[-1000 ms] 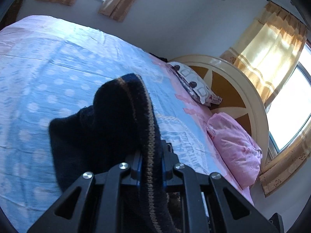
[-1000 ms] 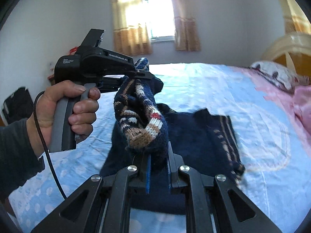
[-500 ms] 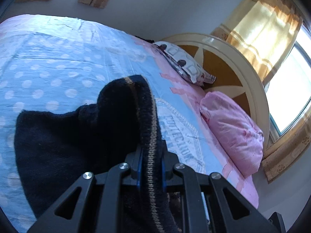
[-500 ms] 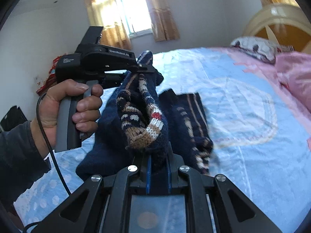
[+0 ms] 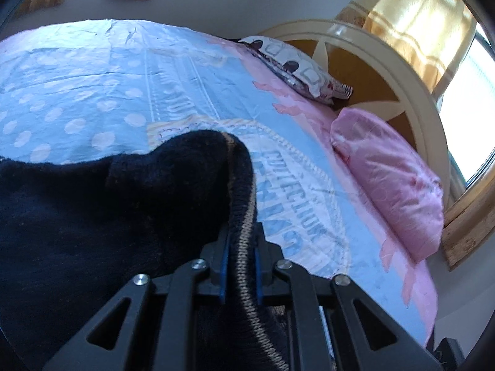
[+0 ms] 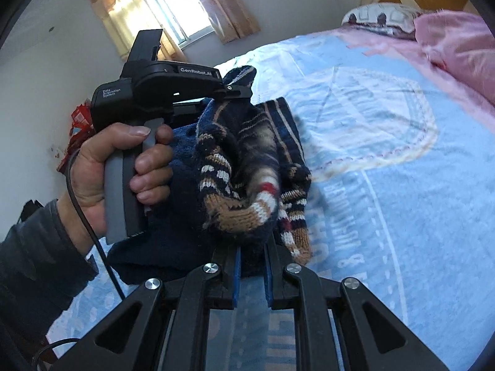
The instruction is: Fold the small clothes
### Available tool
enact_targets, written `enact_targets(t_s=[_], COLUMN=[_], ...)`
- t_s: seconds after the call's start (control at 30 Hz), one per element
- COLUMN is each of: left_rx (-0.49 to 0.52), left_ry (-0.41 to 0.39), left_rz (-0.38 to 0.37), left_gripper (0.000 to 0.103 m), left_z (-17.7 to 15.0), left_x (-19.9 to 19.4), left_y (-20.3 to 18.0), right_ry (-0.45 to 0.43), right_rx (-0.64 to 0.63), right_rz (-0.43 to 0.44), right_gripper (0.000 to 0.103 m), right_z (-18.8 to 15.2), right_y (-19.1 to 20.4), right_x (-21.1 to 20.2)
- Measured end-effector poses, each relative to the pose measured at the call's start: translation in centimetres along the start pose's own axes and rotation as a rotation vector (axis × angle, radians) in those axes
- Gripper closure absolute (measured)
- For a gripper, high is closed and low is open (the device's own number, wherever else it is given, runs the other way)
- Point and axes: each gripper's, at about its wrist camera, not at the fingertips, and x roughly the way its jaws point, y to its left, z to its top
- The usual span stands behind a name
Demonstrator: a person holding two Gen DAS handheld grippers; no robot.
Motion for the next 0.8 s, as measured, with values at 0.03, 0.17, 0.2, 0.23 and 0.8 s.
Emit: enact_targets(t_s=[0.03,0.17,0.2,0.23,0.8], left_rx=[0.012,0.121,0.162,0.191,0.139], left_ry=[0.011,0.000,-0.019,-0.036,-0.069], left_rz=[0.013,0.039,0.055,0.062,0.256], left_gripper=[0.079,0.051,0.046,0.036,0.011], left_z=[-0.1,-0.7,-1.0,-1.4,-13.7], left_x=[0.1,-1.3,-2.2,-3.1,-11.4], left_y=[-0.4,-2.7,-3.3,-3.5,6.4], right_ry=[0.005,0.021,0.027,0.032,-0.088], right_rx=[0.008,0.049,0.064,0.073,-0.055], right_rz=[0.006,0.047,0.058,0.069,0.014], right_gripper=[0.092,0.091,0.091,0.091,0.047], right_z=[-0.1,-0.2,-0.2,-0.3,5.0], right_y=[-0.2,-1.2,-1.4,-1.6,2.8], right_x=[0.1,0.1,0.1,0.1,-1.5])
